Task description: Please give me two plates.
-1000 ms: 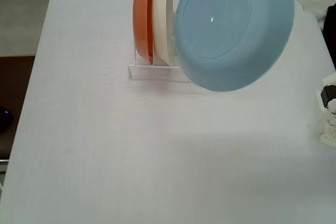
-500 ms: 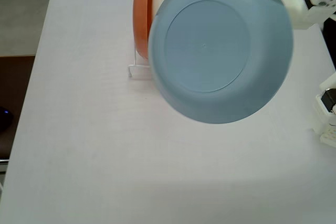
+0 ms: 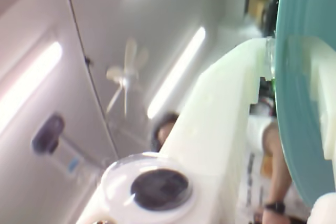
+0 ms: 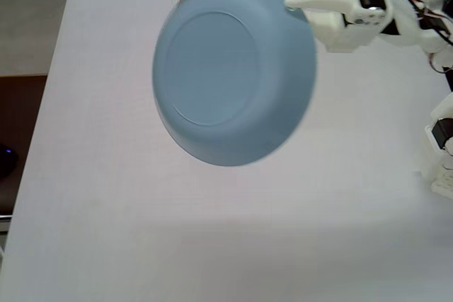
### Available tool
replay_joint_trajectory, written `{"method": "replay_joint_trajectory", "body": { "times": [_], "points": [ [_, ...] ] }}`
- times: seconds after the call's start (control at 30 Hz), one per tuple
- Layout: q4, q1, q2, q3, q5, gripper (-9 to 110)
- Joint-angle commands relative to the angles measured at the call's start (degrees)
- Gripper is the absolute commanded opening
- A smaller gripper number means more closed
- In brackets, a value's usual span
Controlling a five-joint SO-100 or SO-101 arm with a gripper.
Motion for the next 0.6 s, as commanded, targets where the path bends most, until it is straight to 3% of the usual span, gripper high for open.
{"method": "replay_joint_trajectory", "body": {
  "times": [0.0,0.57],
  "points": [
    [-5.4,1.6,-0.7,-1.8,0.8,-1],
    [-9.1,2.7,-3.3,-1.9,0.5,-1]
  ]
}}
